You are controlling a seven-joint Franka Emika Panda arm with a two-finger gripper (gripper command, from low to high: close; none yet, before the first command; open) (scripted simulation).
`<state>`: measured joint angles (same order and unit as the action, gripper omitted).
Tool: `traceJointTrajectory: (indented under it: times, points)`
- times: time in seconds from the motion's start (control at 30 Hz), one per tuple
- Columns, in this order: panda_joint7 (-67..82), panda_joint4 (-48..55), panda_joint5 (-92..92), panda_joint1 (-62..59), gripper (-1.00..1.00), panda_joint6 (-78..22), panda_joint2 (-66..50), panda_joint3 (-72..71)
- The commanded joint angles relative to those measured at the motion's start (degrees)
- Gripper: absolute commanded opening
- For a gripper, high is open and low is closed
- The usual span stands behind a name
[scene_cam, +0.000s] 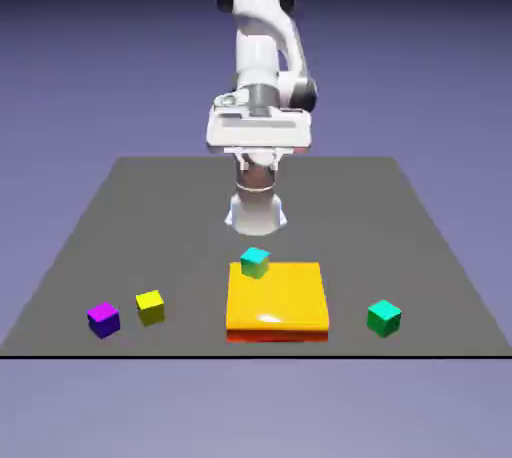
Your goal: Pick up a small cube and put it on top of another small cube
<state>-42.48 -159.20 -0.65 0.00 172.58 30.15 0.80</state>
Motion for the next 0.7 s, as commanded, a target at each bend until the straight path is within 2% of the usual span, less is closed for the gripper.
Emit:
traceJointTrajectory:
  times: [0.0, 0.67]
  points:
    - [-0.02, 1.49, -0.54, -0.57, 0.0, -1.18, -2.08, 0.66]
    - [-0.43, 31.29, -11.32, -11.96, 0.0, -24.78, -43.61, 13.91]
